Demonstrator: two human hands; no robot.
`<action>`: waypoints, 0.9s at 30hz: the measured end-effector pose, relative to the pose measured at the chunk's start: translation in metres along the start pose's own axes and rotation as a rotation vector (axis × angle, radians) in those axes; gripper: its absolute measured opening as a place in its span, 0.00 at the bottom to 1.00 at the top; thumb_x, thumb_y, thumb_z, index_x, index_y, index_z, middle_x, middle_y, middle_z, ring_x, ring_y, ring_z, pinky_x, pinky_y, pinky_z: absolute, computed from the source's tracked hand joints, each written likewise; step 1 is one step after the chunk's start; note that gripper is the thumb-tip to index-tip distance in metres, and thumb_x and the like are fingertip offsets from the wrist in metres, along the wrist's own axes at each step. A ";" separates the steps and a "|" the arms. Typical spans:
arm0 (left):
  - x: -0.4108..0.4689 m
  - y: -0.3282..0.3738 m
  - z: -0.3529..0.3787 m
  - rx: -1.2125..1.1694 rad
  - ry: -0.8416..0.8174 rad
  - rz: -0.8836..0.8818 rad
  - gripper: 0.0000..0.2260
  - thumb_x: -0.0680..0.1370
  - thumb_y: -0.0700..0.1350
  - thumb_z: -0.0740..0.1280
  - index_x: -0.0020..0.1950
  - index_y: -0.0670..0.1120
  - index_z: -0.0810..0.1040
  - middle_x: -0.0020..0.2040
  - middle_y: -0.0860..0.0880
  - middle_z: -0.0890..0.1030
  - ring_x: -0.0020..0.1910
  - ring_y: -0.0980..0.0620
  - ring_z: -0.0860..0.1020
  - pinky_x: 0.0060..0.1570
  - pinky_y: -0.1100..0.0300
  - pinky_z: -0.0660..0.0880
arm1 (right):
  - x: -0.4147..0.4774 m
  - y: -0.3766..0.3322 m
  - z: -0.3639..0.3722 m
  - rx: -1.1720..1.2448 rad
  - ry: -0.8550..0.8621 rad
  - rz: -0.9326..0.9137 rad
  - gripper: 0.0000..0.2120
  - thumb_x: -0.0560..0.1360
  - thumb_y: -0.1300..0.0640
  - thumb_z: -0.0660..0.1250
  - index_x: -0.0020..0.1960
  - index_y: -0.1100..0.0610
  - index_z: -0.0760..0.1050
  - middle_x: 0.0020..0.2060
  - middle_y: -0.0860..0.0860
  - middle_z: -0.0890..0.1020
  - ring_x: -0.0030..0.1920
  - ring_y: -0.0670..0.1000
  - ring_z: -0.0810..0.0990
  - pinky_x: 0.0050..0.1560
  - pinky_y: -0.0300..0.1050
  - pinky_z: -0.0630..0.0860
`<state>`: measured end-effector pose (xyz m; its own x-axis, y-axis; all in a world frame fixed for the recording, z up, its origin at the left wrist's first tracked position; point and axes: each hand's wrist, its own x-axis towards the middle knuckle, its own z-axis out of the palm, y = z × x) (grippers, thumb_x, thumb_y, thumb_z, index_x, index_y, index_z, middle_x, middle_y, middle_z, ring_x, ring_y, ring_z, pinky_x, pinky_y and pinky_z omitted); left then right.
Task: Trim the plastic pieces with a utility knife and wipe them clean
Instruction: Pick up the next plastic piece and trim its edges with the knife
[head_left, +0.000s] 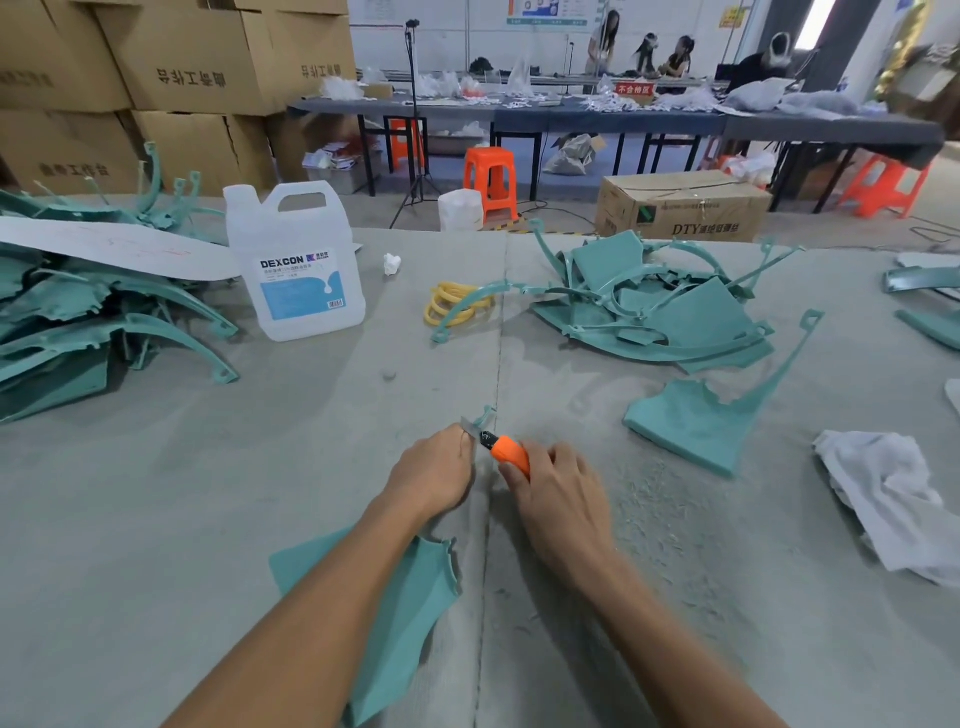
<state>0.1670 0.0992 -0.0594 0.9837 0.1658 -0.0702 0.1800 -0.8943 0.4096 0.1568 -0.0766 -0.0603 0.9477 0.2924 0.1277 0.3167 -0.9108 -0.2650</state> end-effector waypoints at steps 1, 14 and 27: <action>-0.001 0.000 0.000 -0.009 0.001 -0.005 0.13 0.85 0.50 0.47 0.50 0.48 0.68 0.57 0.40 0.79 0.53 0.37 0.76 0.53 0.49 0.73 | -0.001 -0.001 0.001 -0.021 0.006 0.013 0.23 0.84 0.38 0.50 0.65 0.52 0.71 0.58 0.54 0.75 0.59 0.57 0.74 0.59 0.52 0.70; -0.002 0.002 -0.003 -0.023 0.020 -0.022 0.16 0.86 0.53 0.47 0.48 0.48 0.70 0.57 0.40 0.80 0.55 0.37 0.77 0.51 0.50 0.71 | 0.006 0.002 -0.020 0.216 0.052 -0.028 0.21 0.83 0.38 0.50 0.59 0.53 0.70 0.51 0.52 0.72 0.51 0.57 0.74 0.47 0.51 0.70; -0.019 0.005 -0.006 -0.048 0.054 0.038 0.19 0.85 0.57 0.45 0.49 0.49 0.70 0.48 0.43 0.80 0.46 0.40 0.77 0.49 0.48 0.75 | 0.018 0.002 -0.023 0.664 0.059 0.132 0.24 0.78 0.29 0.56 0.47 0.51 0.68 0.38 0.49 0.76 0.37 0.51 0.75 0.36 0.48 0.69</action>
<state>0.1491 0.0936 -0.0503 0.9878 0.1554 -0.0056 0.1409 -0.8796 0.4543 0.1734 -0.0797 -0.0361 0.9824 0.1575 0.1009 0.1730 -0.5597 -0.8104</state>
